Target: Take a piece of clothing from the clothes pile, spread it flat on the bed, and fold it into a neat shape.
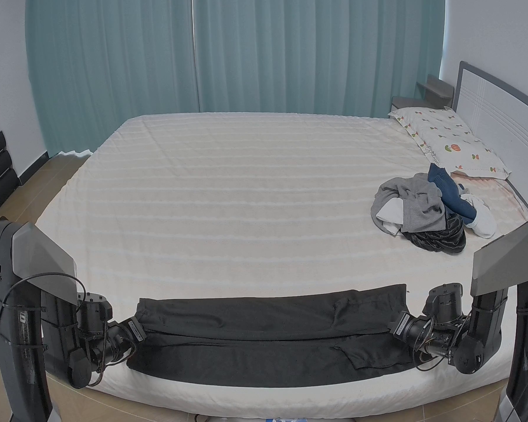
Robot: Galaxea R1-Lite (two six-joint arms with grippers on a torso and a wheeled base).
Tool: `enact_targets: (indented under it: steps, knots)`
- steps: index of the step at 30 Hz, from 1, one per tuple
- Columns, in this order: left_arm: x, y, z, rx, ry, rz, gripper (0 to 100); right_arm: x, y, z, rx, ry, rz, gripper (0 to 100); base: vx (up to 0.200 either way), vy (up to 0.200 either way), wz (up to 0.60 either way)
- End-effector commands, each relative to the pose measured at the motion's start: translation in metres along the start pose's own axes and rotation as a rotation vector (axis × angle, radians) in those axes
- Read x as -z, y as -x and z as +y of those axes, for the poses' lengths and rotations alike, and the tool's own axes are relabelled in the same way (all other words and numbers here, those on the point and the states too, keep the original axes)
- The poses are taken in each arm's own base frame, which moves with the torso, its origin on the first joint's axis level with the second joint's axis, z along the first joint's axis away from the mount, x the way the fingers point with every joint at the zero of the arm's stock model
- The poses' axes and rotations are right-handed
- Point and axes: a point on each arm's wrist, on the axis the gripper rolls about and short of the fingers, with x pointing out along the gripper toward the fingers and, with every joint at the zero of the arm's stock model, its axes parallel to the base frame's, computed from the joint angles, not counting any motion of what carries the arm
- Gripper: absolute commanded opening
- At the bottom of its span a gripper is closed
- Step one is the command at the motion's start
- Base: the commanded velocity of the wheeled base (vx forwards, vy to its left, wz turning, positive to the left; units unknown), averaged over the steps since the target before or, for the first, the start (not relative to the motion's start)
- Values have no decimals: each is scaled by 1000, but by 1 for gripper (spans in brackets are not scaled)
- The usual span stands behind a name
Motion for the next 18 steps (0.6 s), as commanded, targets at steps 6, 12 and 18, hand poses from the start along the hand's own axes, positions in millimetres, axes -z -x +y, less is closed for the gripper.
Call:
enact_targets:
  steps: [6, 12, 18]
  knots:
    - [5, -2, 2, -9, -4, 15, 0, 7, -3, -6, 29, 5, 30, 0, 0, 0, 0]
    - [5, 1, 2, -6, 2, 15, 100, 3, 3, 0, 3, 5, 6, 100, 0, 0, 0]
    - [-4, 22, -3, 15, -2, -17, 100, -21, 28, 11, -48, -11, -86, 100, 0, 0, 0]
